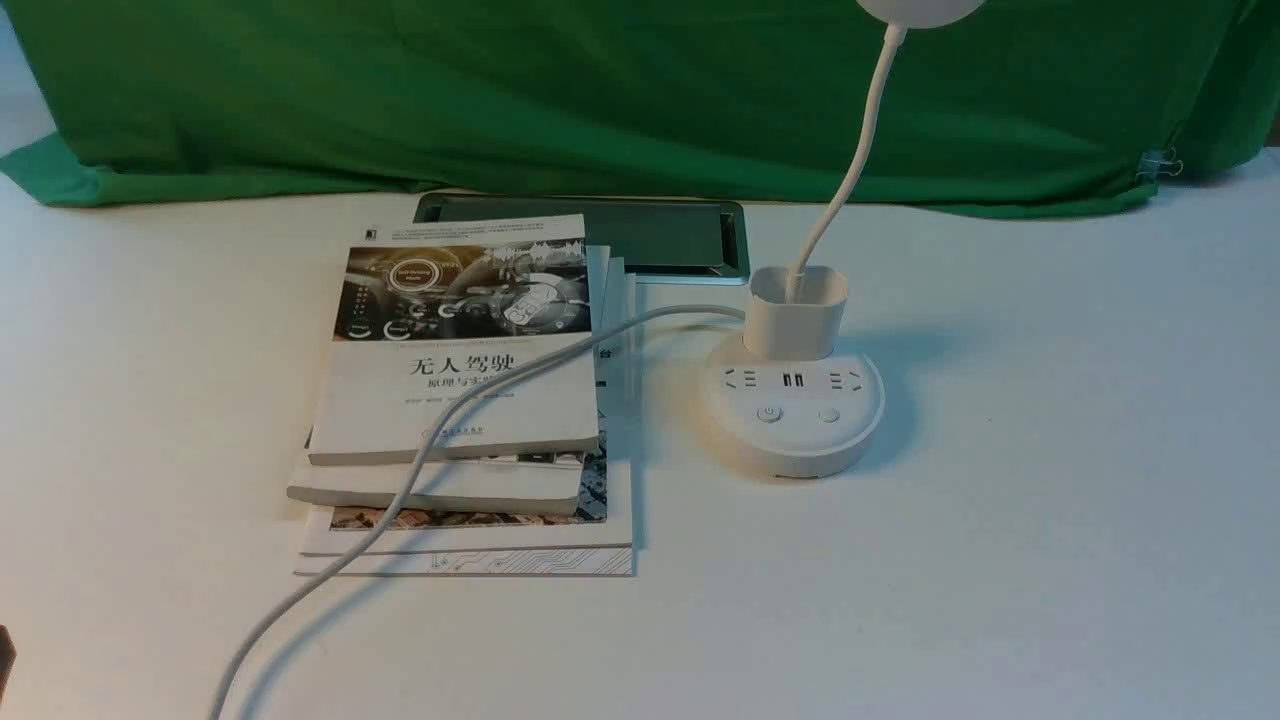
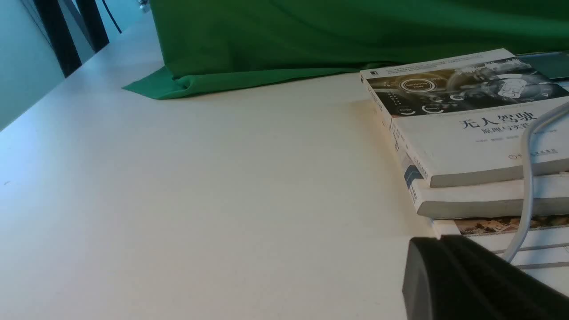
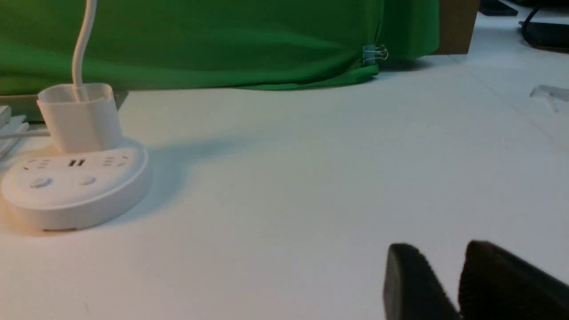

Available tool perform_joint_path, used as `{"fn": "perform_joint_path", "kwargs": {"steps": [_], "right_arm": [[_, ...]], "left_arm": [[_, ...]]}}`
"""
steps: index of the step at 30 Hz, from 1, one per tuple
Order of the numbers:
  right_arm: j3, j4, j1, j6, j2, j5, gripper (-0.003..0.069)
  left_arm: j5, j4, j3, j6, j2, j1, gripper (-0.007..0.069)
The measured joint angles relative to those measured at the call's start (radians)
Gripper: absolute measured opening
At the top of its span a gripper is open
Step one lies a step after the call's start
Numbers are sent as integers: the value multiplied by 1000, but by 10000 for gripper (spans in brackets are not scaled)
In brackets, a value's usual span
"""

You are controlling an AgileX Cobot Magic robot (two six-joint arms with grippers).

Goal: Turn on the desk lamp on the white desktop with your hand.
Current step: 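Press the button on the base of the white desk lamp with the right gripper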

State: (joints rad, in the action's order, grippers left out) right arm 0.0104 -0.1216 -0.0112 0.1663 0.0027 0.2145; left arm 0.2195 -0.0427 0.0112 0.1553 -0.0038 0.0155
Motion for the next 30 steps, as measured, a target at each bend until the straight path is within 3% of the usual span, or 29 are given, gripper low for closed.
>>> {"fn": "perform_joint_path", "kwargs": {"steps": [30], "right_arm": [[0,0,0,0,0,0,238]], "left_arm": [[0,-39,0,0,0,0,21]]}}
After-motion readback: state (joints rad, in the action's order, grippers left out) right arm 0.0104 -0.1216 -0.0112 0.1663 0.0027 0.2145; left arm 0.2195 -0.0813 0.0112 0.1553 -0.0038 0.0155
